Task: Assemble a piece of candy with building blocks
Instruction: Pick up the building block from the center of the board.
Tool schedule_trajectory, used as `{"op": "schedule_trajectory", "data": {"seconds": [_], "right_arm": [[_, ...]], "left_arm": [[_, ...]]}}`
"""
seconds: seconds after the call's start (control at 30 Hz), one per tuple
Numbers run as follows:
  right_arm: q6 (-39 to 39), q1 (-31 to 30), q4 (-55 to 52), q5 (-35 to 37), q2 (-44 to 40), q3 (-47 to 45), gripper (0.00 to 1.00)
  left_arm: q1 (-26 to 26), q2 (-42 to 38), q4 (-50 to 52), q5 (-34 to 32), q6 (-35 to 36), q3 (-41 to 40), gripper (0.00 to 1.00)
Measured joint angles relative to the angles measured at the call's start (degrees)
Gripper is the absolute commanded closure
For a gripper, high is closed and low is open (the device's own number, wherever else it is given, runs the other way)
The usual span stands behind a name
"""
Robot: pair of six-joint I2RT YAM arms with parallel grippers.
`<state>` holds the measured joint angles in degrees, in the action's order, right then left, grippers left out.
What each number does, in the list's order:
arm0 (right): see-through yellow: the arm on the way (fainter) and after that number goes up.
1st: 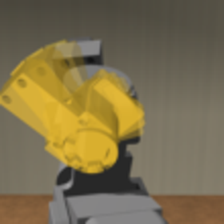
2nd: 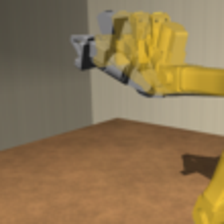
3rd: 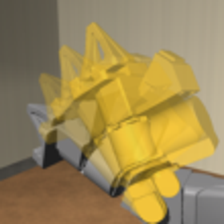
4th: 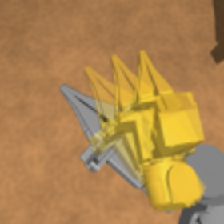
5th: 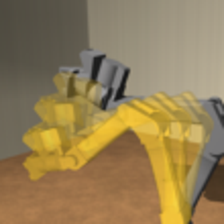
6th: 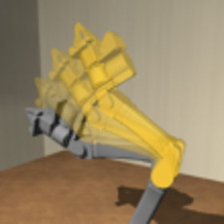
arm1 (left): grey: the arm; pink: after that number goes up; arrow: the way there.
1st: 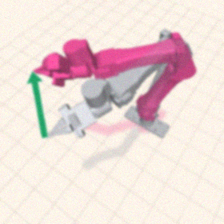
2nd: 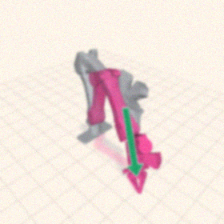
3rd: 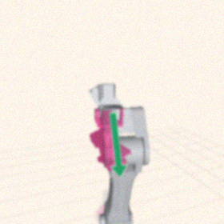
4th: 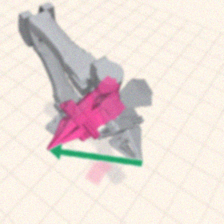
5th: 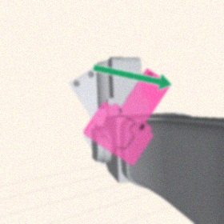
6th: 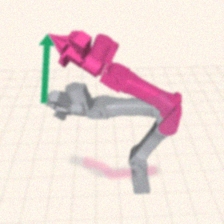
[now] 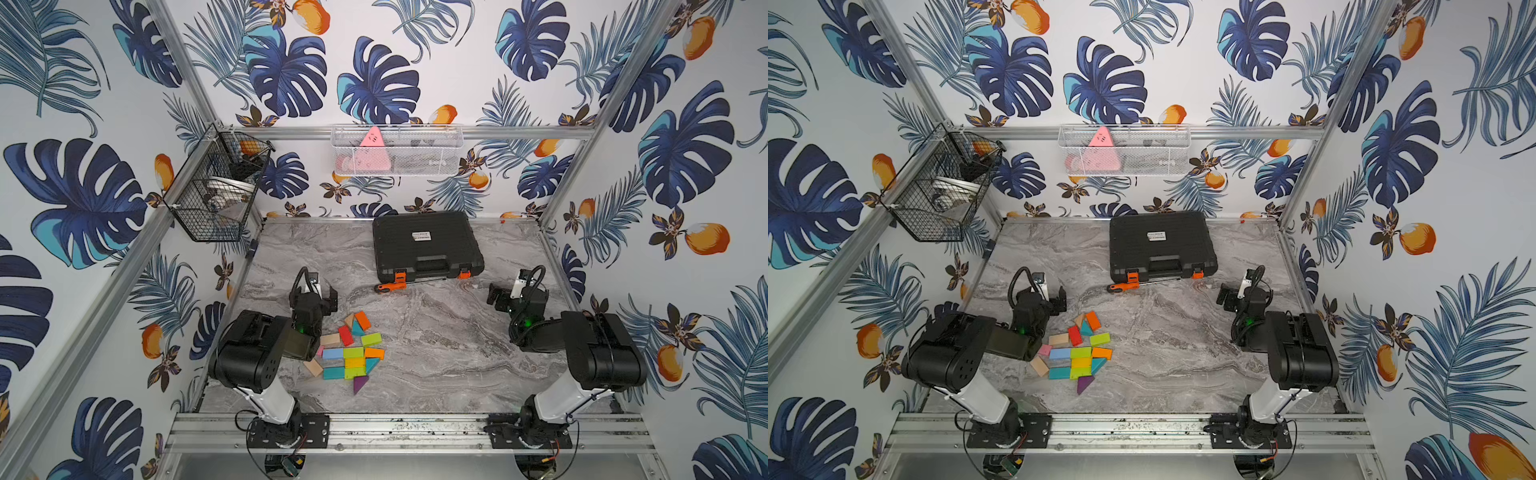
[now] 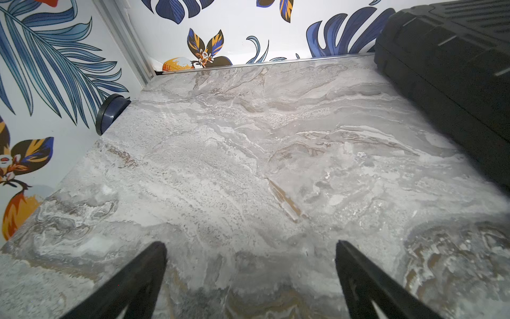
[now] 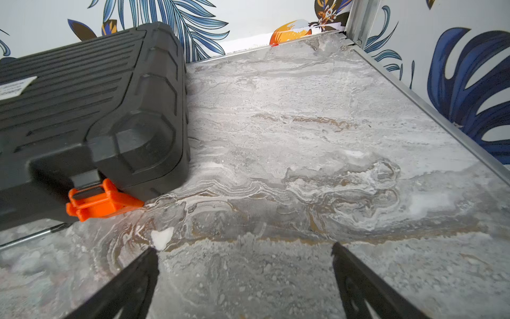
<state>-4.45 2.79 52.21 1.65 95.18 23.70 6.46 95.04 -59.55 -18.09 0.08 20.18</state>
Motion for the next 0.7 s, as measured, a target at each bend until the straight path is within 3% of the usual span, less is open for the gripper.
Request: {"op": "schedule_trajectory", "data": {"seconds": [0.7], "right_arm": [[0.0, 0.0, 0.0, 0.0, 0.0, 0.0, 0.00]], "left_arm": [[-0.3, 0.0, 0.1, 0.6, 0.0, 0.0, 0.01]]}}
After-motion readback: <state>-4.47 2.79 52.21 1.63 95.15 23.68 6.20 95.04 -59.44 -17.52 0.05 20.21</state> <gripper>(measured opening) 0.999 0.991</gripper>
